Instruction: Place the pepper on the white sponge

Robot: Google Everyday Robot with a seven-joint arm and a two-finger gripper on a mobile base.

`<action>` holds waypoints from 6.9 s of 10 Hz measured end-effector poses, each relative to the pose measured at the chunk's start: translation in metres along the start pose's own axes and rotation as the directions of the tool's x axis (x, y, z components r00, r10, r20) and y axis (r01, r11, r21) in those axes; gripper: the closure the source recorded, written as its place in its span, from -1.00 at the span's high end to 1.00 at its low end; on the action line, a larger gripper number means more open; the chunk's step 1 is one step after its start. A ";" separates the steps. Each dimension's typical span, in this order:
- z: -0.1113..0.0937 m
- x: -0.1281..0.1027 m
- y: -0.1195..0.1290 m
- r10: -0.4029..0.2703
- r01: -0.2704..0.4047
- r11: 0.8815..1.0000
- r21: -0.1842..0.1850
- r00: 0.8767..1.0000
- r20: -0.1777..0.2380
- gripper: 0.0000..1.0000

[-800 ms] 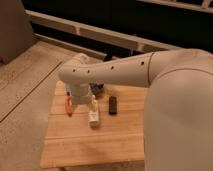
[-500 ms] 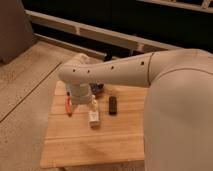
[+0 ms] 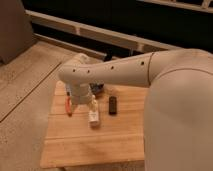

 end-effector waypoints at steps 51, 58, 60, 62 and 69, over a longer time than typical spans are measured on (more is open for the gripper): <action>0.115 -0.140 0.131 -0.420 0.429 0.896 -0.115 0.903 0.097 0.30; 0.159 -0.142 0.122 -0.372 0.365 0.925 -0.101 0.927 -0.056 0.30; 0.168 -0.146 0.135 -0.403 0.396 0.914 -0.088 0.912 -0.076 0.01; 0.174 -0.148 0.139 -0.414 0.407 0.909 -0.084 0.906 -0.091 -0.42; 0.120 -0.188 0.135 -0.406 0.409 0.911 -0.050 0.912 0.057 -1.00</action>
